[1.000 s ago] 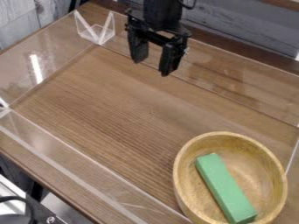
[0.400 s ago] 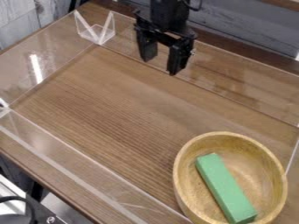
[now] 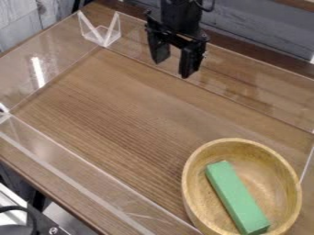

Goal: Remove the green block from inside the brown bowl and put it on the table

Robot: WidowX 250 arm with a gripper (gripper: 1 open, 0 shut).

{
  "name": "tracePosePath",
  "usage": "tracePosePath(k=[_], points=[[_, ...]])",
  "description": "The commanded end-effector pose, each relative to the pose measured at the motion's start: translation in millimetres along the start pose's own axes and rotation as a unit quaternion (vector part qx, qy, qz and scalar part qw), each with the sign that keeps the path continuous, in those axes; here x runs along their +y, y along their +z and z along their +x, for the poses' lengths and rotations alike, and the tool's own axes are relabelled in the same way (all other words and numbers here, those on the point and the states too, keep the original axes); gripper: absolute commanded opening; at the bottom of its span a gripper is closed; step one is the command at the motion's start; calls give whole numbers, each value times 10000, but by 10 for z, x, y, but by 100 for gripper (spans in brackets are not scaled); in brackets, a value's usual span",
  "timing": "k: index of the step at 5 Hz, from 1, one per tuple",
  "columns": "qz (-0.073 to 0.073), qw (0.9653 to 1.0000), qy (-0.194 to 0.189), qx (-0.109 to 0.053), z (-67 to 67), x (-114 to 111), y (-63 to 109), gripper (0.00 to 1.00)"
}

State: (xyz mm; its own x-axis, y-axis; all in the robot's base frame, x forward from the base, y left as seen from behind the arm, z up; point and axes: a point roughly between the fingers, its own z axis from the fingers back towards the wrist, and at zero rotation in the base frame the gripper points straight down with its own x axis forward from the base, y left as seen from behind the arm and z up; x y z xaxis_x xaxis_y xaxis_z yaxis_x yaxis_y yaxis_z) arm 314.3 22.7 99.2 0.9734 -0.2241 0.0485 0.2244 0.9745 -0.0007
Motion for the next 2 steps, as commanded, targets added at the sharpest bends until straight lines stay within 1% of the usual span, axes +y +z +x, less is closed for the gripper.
tracePosePath(k=[1,2], points=[[54,9993,-155,-322,82,-13,121,100],[38,9990,-214,-381,105,-8,117,100]])
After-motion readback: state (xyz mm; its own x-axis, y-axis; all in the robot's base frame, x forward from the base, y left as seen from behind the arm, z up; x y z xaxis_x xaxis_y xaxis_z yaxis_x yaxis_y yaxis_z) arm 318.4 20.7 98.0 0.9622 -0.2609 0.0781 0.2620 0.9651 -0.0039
